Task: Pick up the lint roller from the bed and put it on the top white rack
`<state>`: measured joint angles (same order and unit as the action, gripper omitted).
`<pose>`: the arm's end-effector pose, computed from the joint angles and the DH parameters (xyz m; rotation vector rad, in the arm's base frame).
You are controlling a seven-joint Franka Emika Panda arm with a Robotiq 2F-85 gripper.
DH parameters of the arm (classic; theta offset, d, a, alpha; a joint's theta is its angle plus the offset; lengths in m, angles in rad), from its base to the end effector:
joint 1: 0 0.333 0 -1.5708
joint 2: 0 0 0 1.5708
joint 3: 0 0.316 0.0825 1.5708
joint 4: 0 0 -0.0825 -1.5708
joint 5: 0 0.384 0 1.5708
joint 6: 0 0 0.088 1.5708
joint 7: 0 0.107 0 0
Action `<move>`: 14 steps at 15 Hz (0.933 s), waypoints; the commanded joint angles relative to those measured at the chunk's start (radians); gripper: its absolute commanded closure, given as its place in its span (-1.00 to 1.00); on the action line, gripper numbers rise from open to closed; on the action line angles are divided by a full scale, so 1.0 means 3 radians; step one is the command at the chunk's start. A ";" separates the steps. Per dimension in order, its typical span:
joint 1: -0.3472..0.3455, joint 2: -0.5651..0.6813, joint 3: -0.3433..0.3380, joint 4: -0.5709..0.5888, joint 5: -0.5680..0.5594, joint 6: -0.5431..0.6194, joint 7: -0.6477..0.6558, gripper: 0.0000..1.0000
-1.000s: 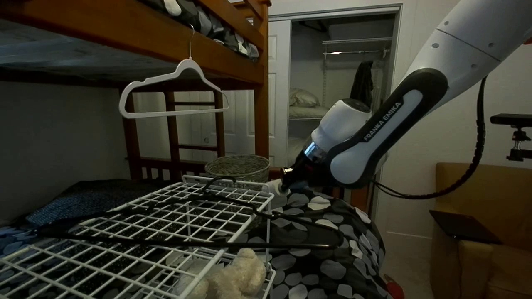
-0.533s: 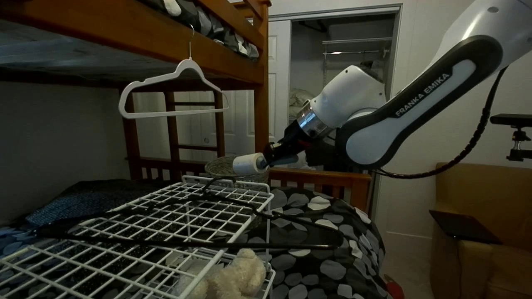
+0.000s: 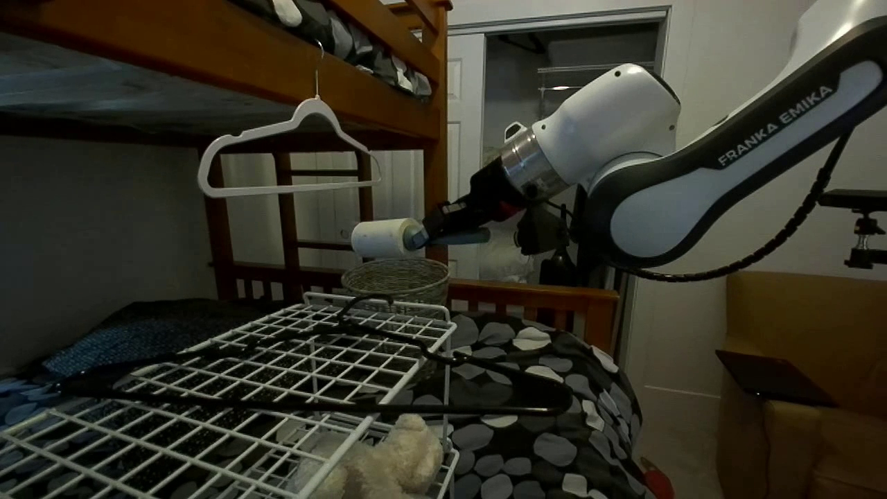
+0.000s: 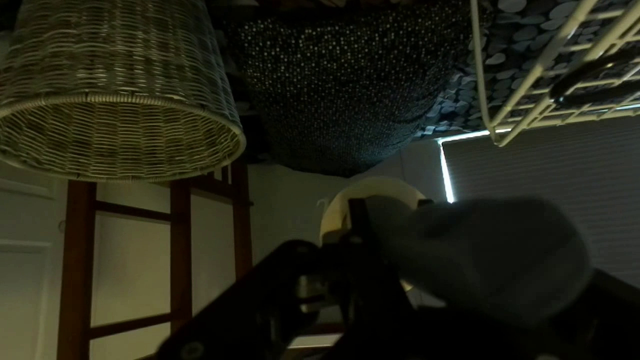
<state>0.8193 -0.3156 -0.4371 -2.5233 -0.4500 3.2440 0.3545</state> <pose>0.4281 0.2044 0.5013 -2.4514 -0.5572 -1.3237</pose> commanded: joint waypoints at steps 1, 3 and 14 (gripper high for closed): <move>-0.0004 0.0013 -0.0002 0.0003 0.0000 0.0000 0.0000 0.43; -0.0006 0.0038 -0.0002 0.0010 0.0001 0.0000 0.0000 0.43; -0.0007 0.0045 -0.0002 0.0015 0.0001 0.0000 0.0000 0.43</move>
<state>0.8172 -0.3020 -0.4378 -2.5189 -0.4497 3.2440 0.3545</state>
